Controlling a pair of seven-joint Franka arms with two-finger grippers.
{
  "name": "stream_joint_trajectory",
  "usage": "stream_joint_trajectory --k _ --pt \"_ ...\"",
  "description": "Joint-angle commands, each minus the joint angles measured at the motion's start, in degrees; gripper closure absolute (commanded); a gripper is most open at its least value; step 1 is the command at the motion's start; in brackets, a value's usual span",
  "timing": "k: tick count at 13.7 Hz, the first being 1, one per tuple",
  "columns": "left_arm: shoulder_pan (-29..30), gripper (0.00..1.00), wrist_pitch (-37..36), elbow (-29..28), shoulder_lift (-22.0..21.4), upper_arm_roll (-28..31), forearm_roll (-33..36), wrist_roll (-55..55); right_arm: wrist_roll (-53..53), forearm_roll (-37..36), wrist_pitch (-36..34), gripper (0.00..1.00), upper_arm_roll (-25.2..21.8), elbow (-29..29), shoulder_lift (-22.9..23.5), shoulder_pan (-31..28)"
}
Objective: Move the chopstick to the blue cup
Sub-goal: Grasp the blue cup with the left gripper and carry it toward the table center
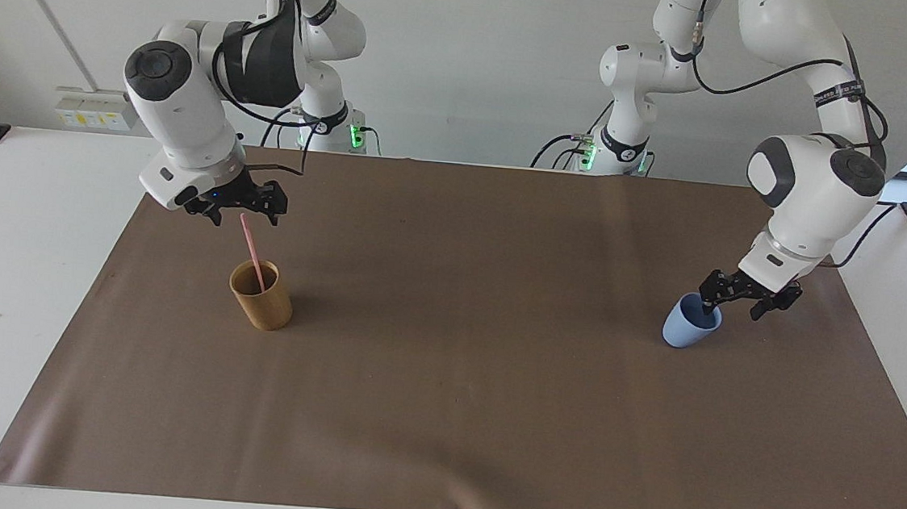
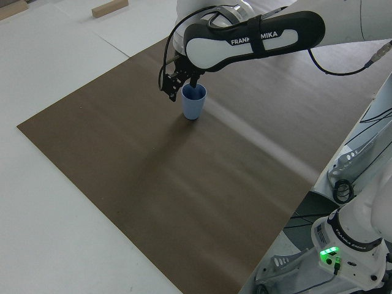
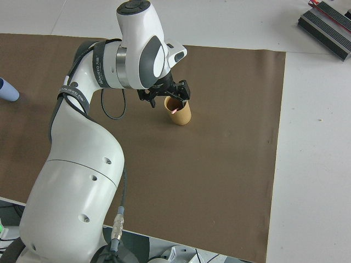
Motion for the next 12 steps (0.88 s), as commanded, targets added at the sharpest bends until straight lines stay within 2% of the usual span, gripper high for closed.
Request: stream_joint_trajectory --k 1,3,6,8,9,10,11,12 --pt "0.4 0.21 5.0 -3.8 -0.5 -0.6 -0.1 0.6 -1.6 0.0 1.3 0.0 0.2 -1.7 -1.2 -0.5" --pt "0.3 0.38 6.7 -4.1 0.0 -0.5 -1.9 0.6 -1.6 0.1 1.3 0.0 0.2 -1.7 -1.2 -0.5" --pt "0.2 0.55 6.9 -5.1 0.1 -0.6 -2.0 0.7 -1.9 0.1 1.4 0.0 0.2 -2.0 -1.2 -0.5" --pt "0.1 0.88 6.8 -6.1 0.1 -0.6 -2.0 0.6 -2.0 0.0 1.8 0.0 0.2 -2.7 -1.0 -0.7" --pt "0.2 1.0 6.6 -6.0 0.1 -0.6 -2.0 0.7 -2.0 0.0 2.8 0.0 0.2 -3.4 -1.0 -1.0" --pt "0.1 1.0 6.4 -5.9 0.1 -0.6 -2.0 0.7 -2.6 0.0 3.2 0.0 0.2 -5.1 -1.2 -1.9" --pt "0.1 1.0 5.8 -5.7 0.1 -0.6 -2.0 0.6 -2.8 0.0 3.6 0.06 0.2 -6.6 -1.5 -2.0" --pt "-0.4 1.0 4.9 -5.4 -0.3 -0.6 -1.9 0.6 -2.8 0.0 4.7 0.17 0.2 -7.5 -1.9 -2.0"
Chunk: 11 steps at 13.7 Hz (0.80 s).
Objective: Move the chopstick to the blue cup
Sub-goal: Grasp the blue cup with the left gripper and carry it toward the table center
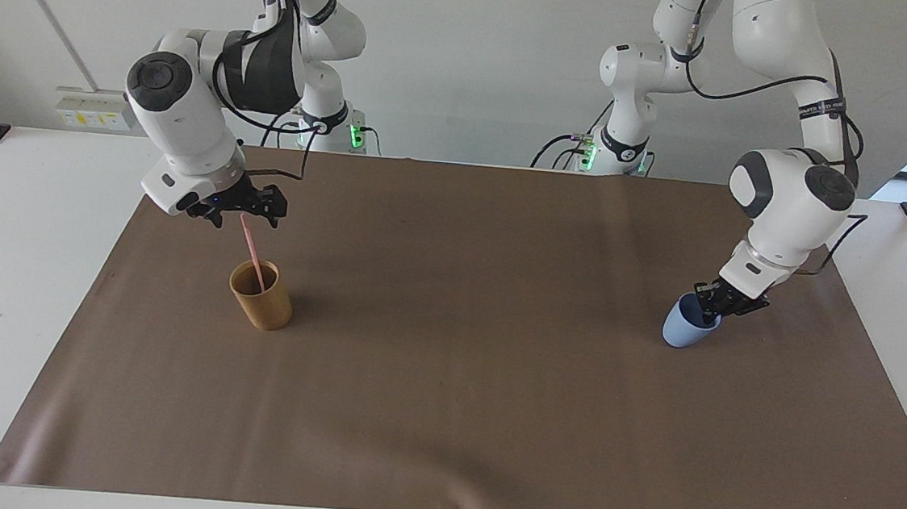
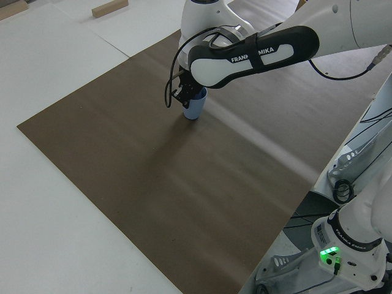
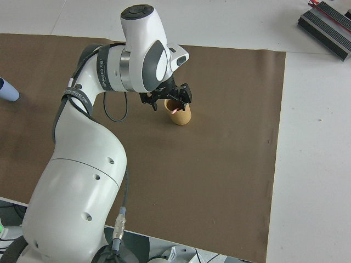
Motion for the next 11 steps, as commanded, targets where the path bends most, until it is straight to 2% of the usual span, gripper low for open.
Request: stream_joint_trajectory --k 1,4,6,8,11 --pt "-0.8 1.0 -1.5 -0.2 -1.4 0.0 -0.7 0.4 -2.2 0.0 3.1 0.25 0.3 -4.2 -1.9 -1.2" --pt "-3.9 1.0 -8.1 1.6 -4.9 -0.5 -0.6 -1.4 -3.0 0.0 3.0 0.61 0.3 -4.2 -1.9 -1.3" --pt "-7.8 1.0 -8.4 1.8 -5.1 -0.5 -0.1 -5.7 -2.8 0.0 3.0 0.77 0.3 -4.2 -1.8 -1.3" --pt "-12.4 1.0 -8.6 1.7 -5.2 -0.5 0.0 -8.7 -2.7 0.0 2.9 0.98 0.3 -4.2 -1.8 -1.3" --pt "-20.5 1.0 -8.4 1.8 -4.4 -0.6 0.1 -19.6 -2.3 0.1 2.3 1.0 0.3 -3.4 -1.3 -1.2"
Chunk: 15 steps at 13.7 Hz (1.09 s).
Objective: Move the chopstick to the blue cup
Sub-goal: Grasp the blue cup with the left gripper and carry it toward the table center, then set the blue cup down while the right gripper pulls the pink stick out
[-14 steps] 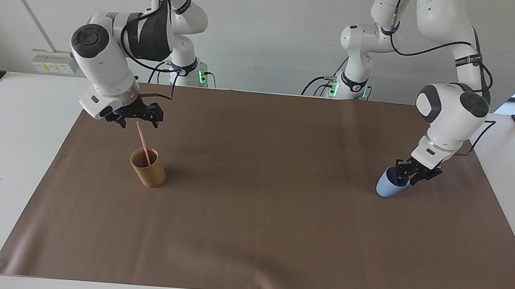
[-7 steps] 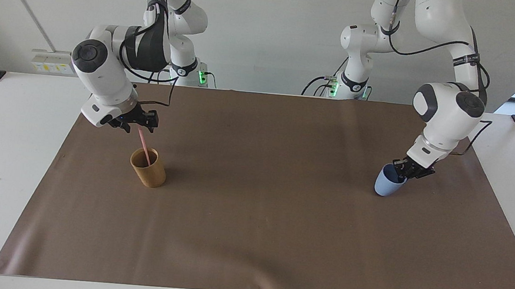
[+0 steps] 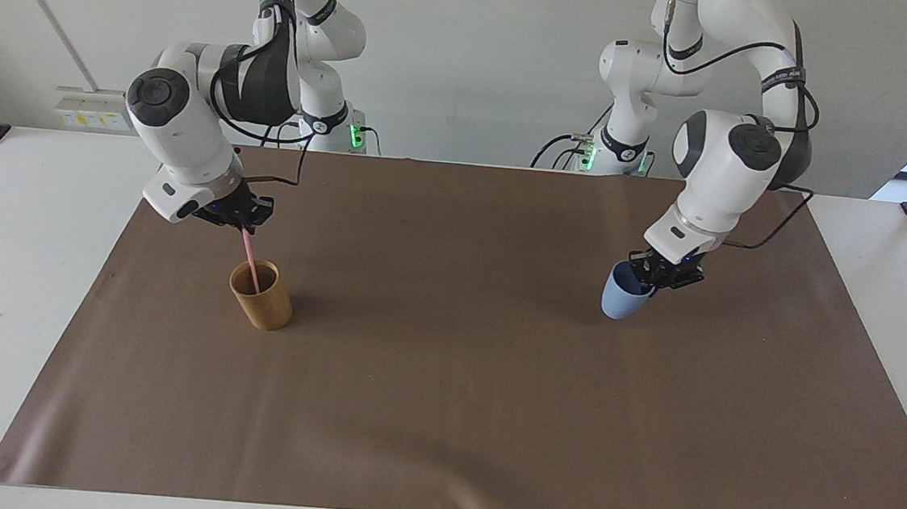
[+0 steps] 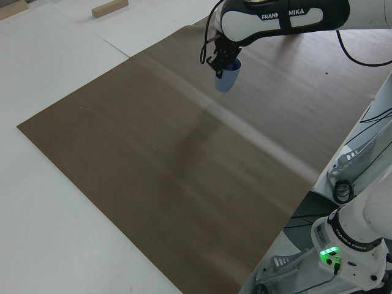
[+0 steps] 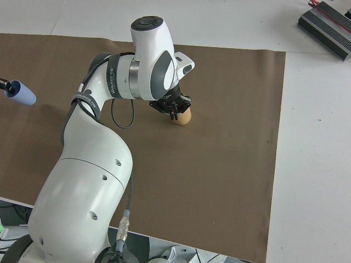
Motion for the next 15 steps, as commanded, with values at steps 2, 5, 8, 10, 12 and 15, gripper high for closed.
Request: stream_joint_trajectory --k 2,5,8,10,12,15 --pt "-9.0 1.0 -1.8 1.2 0.8 0.9 0.1 -9.5 -1.1 0.0 0.1 1.0 0.4 -0.3 -0.8 -0.5" --pt "-15.9 1.0 -2.0 6.7 5.3 0.9 0.0 -19.4 -1.2 0.3 -4.8 1.0 0.4 4.0 0.8 -0.3" --pt "-20.7 1.0 -5.0 14.6 11.2 0.8 -0.7 -25.5 -1.2 1.6 -9.9 1.0 0.4 7.8 -0.1 -0.4" --pt "-22.9 1.0 -5.3 17.1 13.3 0.8 -0.6 -28.5 -1.3 2.5 -14.9 1.0 0.4 11.4 -0.2 -0.4" --pt "-23.8 1.0 -5.1 17.8 13.9 0.5 -0.7 -29.0 -1.8 2.5 -18.3 1.0 0.4 14.7 -0.4 -0.5" --pt "-25.7 1.0 -4.6 17.7 15.6 0.3 -1.2 -29.3 -1.9 2.5 -19.8 1.0 0.4 15.5 -3.3 -0.4"
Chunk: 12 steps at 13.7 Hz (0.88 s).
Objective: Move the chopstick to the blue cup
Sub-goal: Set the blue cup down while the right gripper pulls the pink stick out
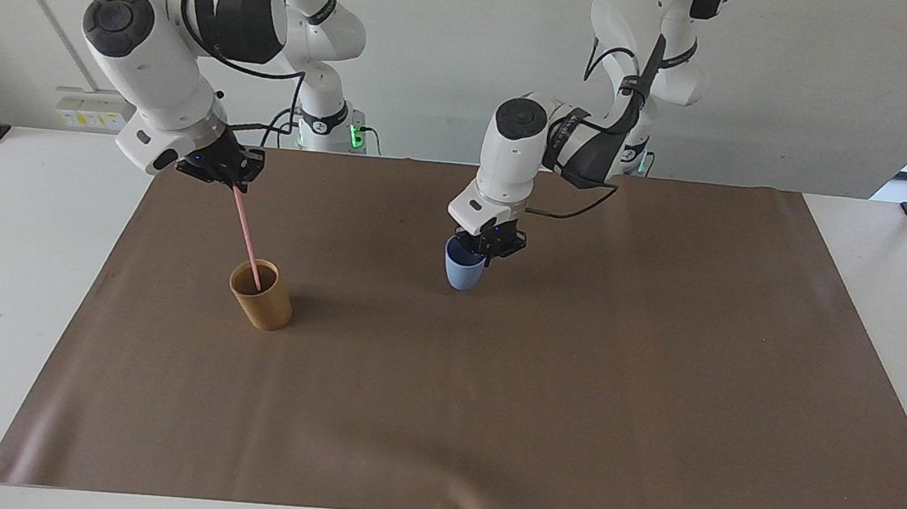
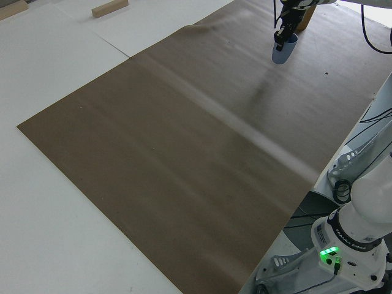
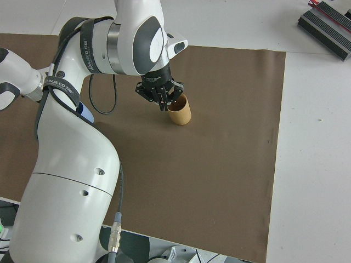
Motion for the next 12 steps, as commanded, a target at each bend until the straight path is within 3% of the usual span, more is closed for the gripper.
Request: stream_joint_trajectory --k 1,3,6,7,8,9,10,12 --pt "-1.9 1.0 -1.2 1.3 1.9 0.8 -1.0 -0.9 -1.9 1.0 -3.2 1.0 0.2 1.0 -3.0 -0.5" --pt "-2.1 1.0 -0.6 1.1 1.9 0.8 -1.4 -0.9 -1.9 1.3 -8.4 1.0 0.0 4.1 -2.8 -0.6" --pt "-3.6 1.0 1.6 0.3 2.2 0.7 -1.4 -0.6 -1.8 1.1 -9.3 1.0 0.0 3.1 -3.7 -0.6" --pt "-3.7 0.94 2.1 0.4 2.2 0.7 -1.4 -0.3 -1.8 1.1 -9.4 1.0 0.0 3.0 -3.7 -0.6" --pt "-3.7 0.64 2.4 0.3 2.2 0.7 -1.6 -0.3 -1.8 1.1 -9.3 1.0 0.0 3.0 -3.8 -0.6" --pt "-3.7 0.24 2.7 0.1 2.2 0.7 -1.7 -0.1 -1.7 1.1 -9.2 1.0 0.0 2.9 -3.9 -0.5" --pt "-3.7 0.0 2.7 0.0 2.2 0.7 -1.7 -0.1 -1.4 1.1 -9.1 1.0 0.0 2.7 -4.0 -0.1" --pt "-3.5 0.0 2.8 0.3 2.0 0.8 -1.7 0.3 -1.3 1.1 -8.9 1.0 0.0 2.5 -4.0 -0.1"
